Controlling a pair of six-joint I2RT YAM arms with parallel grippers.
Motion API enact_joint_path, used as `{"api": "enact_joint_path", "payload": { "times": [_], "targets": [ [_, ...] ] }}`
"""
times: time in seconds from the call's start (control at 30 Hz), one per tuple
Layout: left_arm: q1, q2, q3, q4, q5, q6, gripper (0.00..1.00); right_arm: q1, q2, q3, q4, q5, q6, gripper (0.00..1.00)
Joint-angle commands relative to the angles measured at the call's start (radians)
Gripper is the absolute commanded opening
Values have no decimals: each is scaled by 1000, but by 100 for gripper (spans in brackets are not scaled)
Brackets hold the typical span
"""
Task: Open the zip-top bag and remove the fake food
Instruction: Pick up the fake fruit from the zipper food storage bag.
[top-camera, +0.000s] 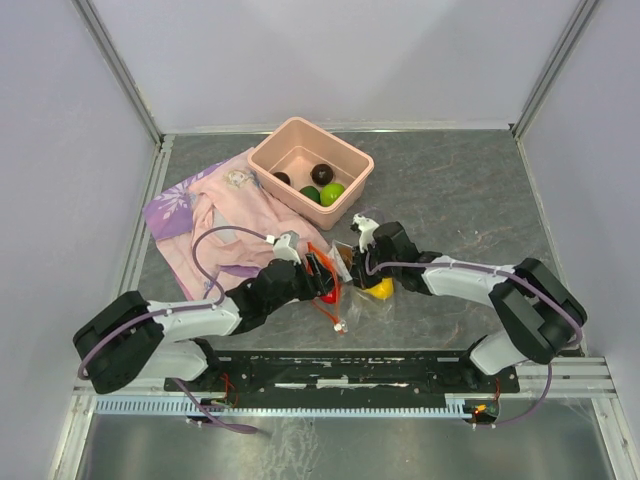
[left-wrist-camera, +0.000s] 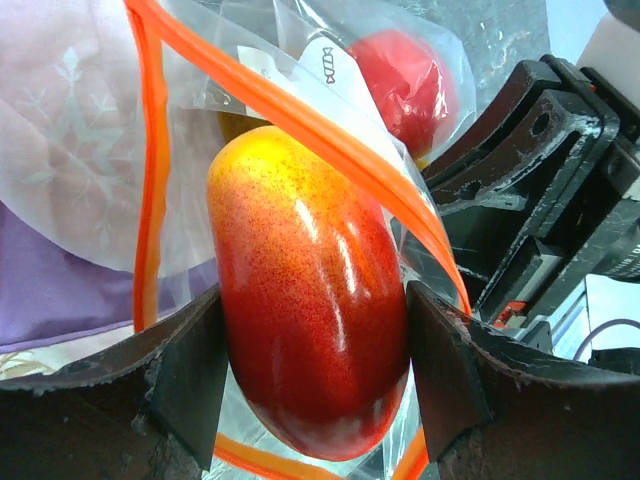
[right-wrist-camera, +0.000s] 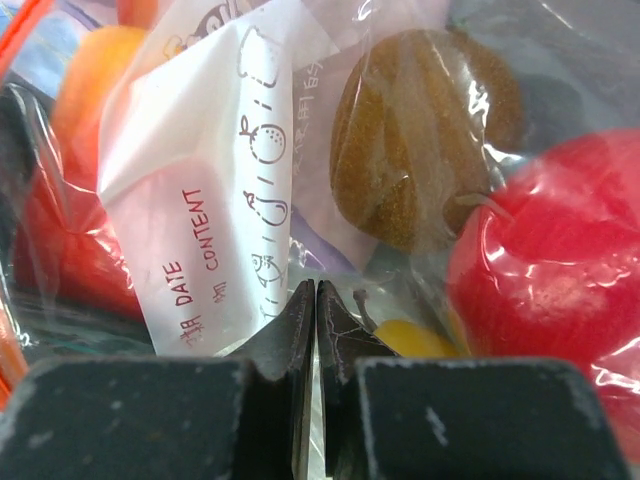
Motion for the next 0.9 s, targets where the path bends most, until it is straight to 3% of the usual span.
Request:
{"api": "enact_joint_path", "payload": {
  "times": [0.0,0.87],
  "targets": [
    [-2,-55,-8,-17,-1,52,33,-23,-59,-38,1,38,1,10],
    [-1,-330,4,-245,11,97,31,-89,-267,-124,-22,69,-10,12]
  ]
}}
